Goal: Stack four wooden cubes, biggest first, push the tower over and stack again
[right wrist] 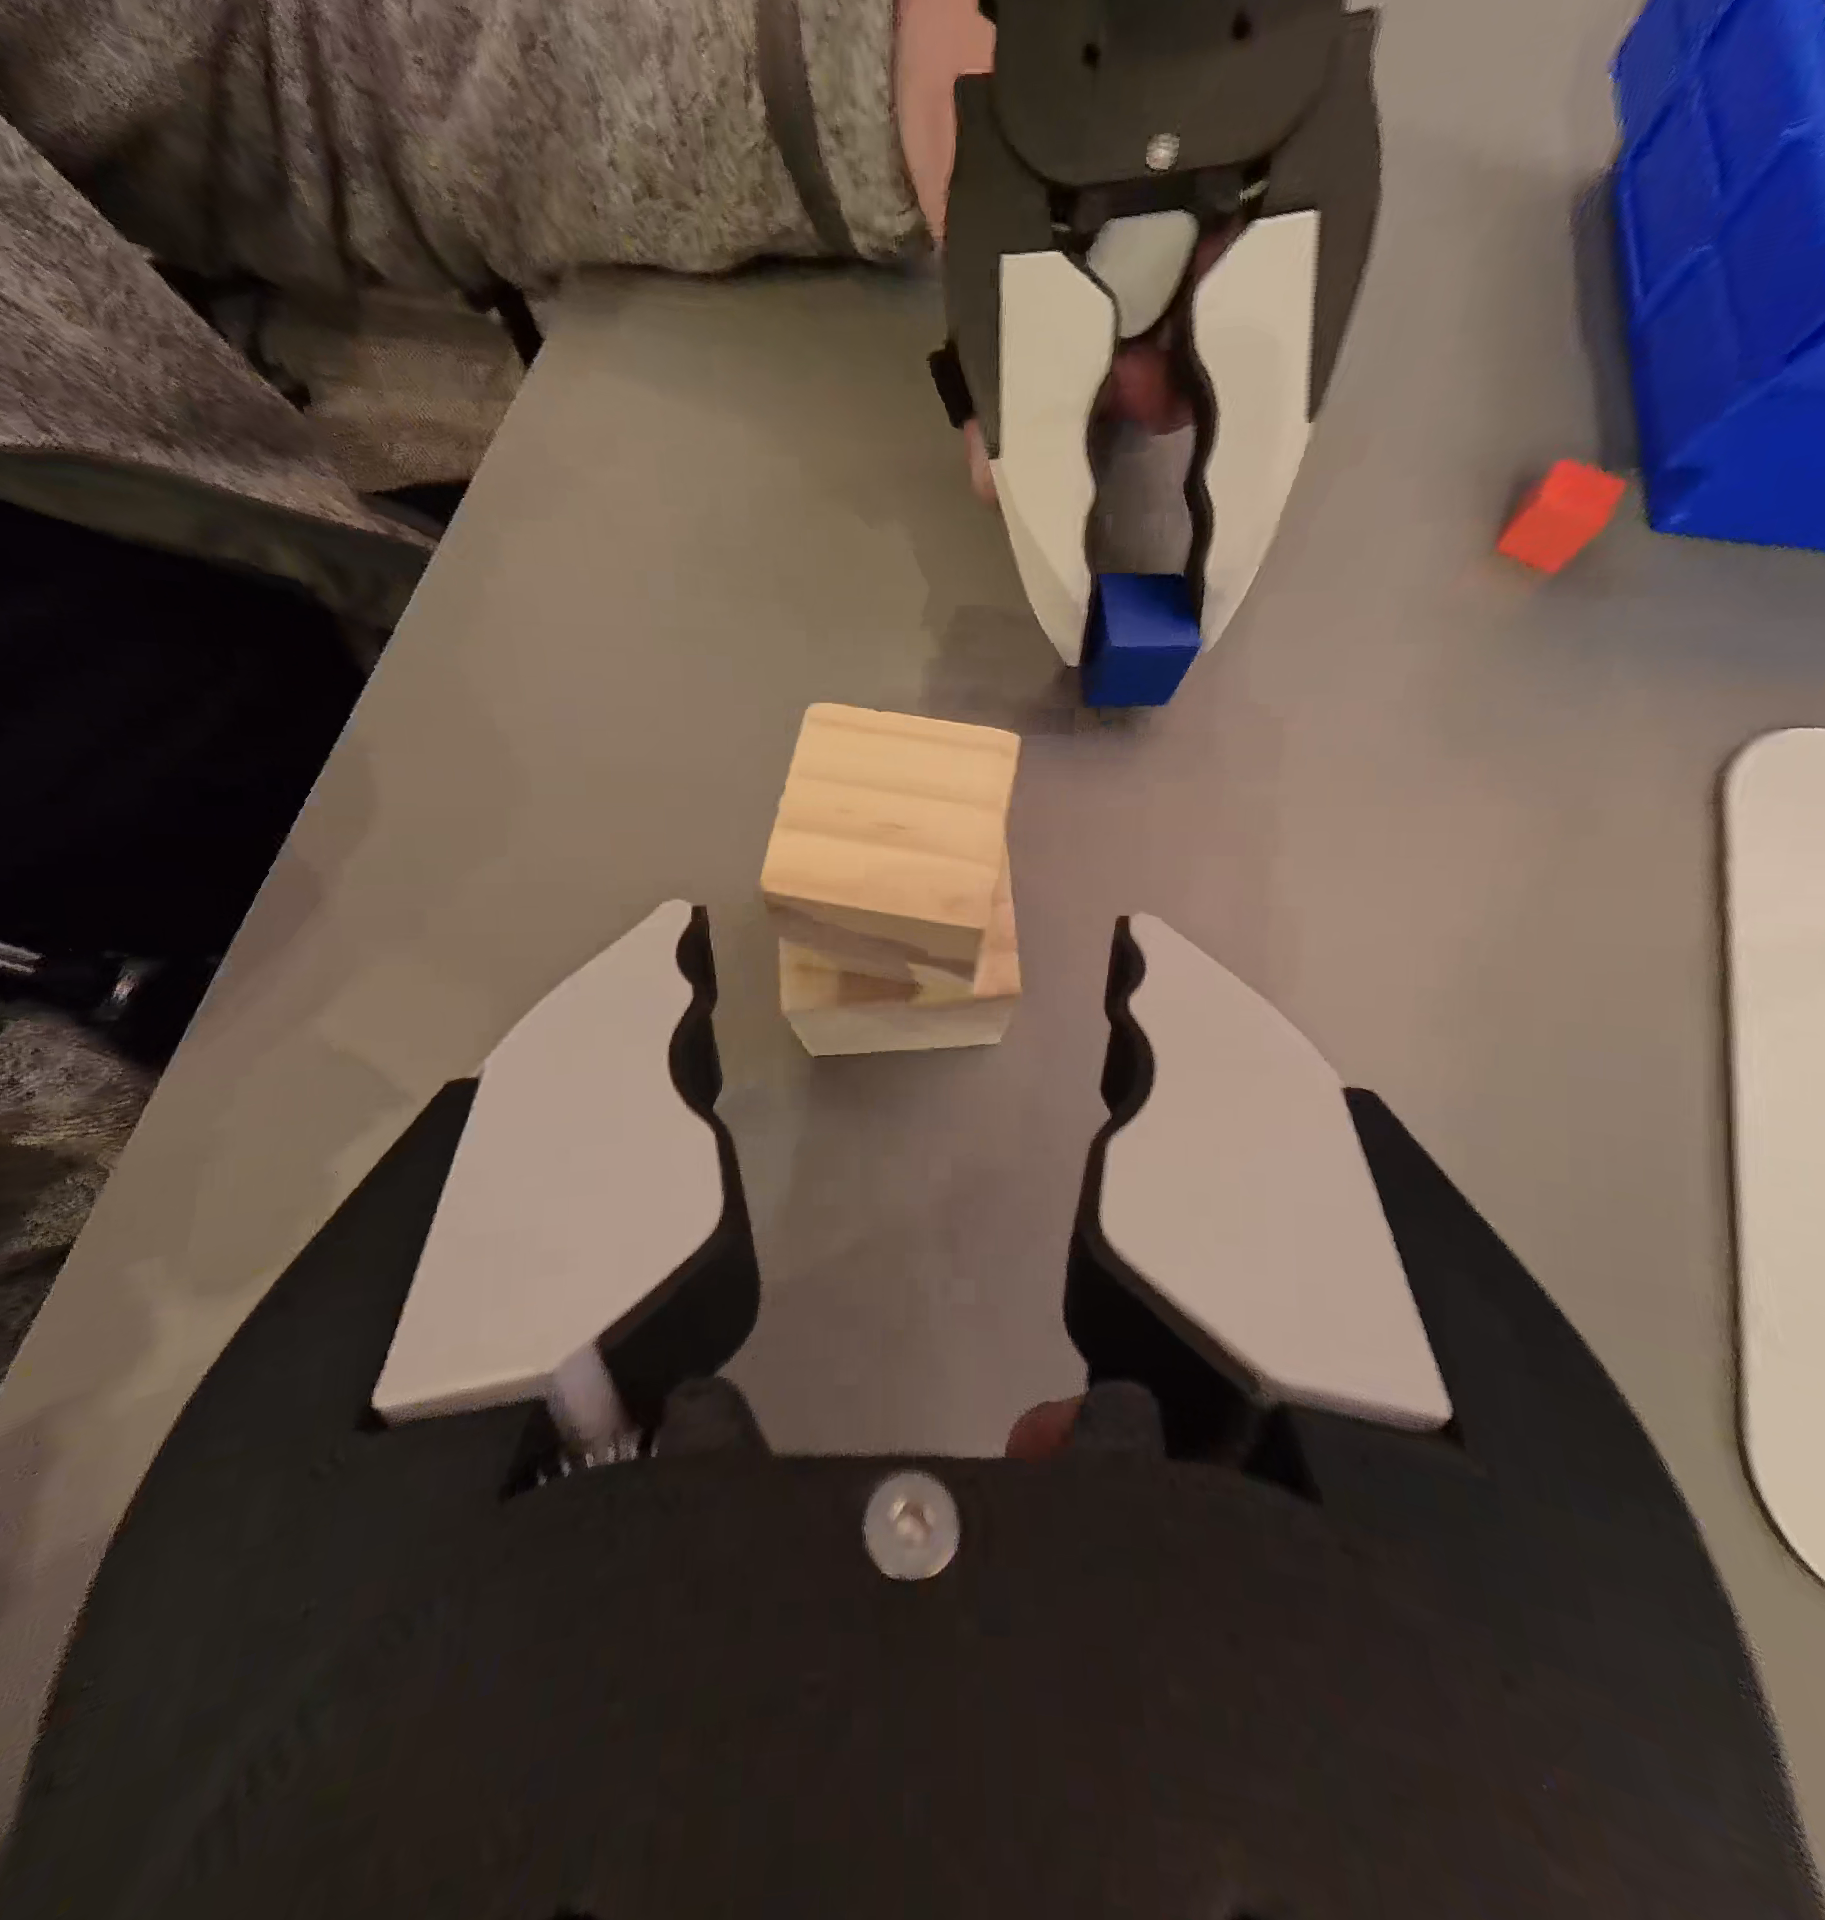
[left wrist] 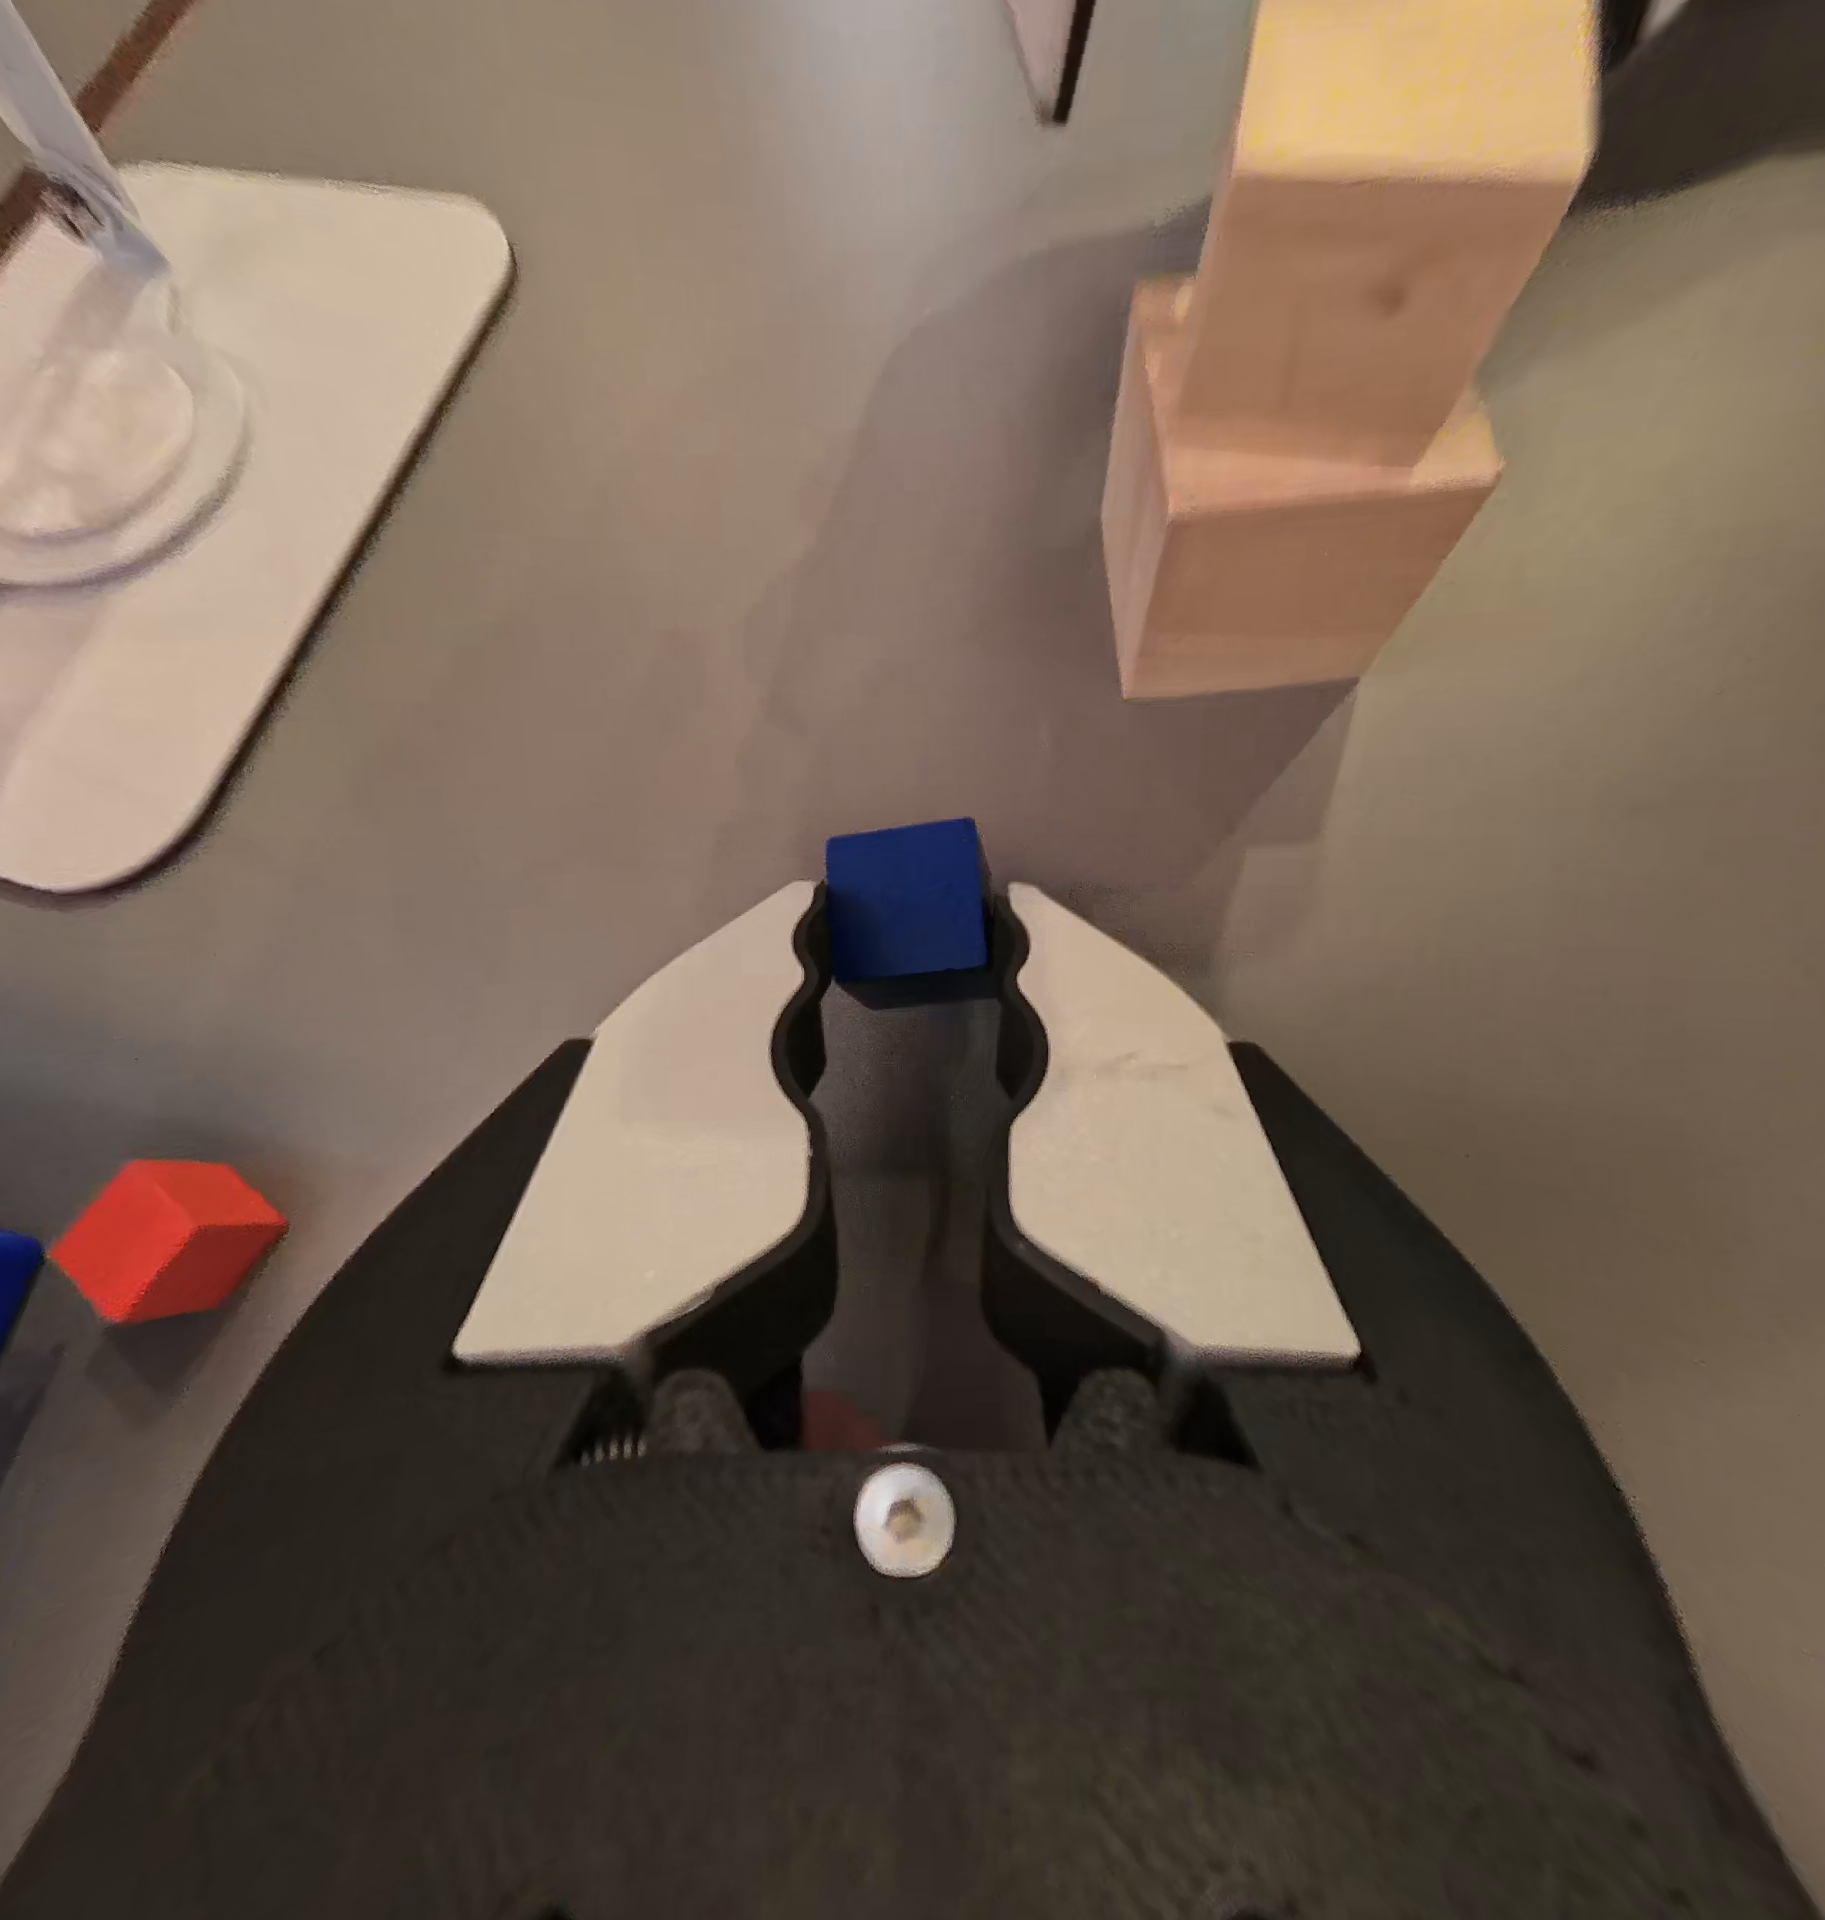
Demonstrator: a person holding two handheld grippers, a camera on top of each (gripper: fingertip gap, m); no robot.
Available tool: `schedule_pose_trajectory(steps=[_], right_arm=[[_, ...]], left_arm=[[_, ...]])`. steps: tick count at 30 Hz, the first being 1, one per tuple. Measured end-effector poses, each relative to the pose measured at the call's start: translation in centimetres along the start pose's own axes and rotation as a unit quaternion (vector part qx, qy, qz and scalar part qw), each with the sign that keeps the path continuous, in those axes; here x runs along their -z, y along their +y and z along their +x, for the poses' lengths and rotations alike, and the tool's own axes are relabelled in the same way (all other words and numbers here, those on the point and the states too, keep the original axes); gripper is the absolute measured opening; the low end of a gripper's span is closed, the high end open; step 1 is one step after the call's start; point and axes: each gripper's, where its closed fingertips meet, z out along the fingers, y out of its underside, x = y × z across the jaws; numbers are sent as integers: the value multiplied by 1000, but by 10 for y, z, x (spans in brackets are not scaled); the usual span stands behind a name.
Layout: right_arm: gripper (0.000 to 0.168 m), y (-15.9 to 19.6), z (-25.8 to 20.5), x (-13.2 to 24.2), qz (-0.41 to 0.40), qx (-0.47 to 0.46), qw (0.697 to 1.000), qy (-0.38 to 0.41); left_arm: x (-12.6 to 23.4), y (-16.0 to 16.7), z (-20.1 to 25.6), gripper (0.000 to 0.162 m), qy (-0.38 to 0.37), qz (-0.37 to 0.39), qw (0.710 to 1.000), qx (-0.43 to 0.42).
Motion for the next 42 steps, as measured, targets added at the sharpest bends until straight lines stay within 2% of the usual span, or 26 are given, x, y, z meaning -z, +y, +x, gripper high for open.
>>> schedule_pose_trajectory(steps=[2,5,7,11,14,16,19,20,21,23,25,27,32,38,40,41,42], right_arm=[[72,4,3,10,12,-7,1000,6],[67,16,8,17,12,-20,1000,14],[63,21,7,16,15,-26,1000,8],[59,27,8,12,9,-28,1000,4],[56,28,7,11,10,-28,1000,-1],[55,29,7,12,10,-28,1000,-1],[54,29,8,14,13,-30,999,-1],[54,29,8,15,14,-30,999,1],[54,29,8,17,16,-30,999,1],[53,29,9,19,20,-30,999,3],[53,29,10,19,21,-31,999,4],[52,31,10,19,19,-31,999,2],[51,33,11,15,15,-33,999,0],[50,33,10,15,15,-32,999,0],[49,33,10,15,16,-30,999,-1],[49,32,9,15,16,-30,999,-2],[49,32,9,15,15,-29,999,-1]], left_arm=[[8,-23,2,29,-2,28,1000,-3],[23,-76,14,29,10,90,996,-13],[23,-102,28,29,28,95,995,-34],[2,-124,46,29,38,54,995,-70],[-10,-125,55,29,53,29,995,-75],[-15,-119,59,30,72,9,996,-55],[-7,-107,48,82,71,-5,997,-29],[3,-108,43,86,71,12,997,-23],[15,-107,37,85,71,28,997,-11],[38,-93,-4,68,-6,46,999,18],[54,-57,-52,59,-95,30,994,53],[60,-15,-86,55,-162,-19,985,64],[51,23,-111,45,-228,-78,968,74],[26,56,-128,50,-268,-139,939,165],[22,56,-132,42,-275,-130,935,182],[21,56,-134,23,-279,-129,936,172],[21,55,-136,22,-287,-126,935,164]])
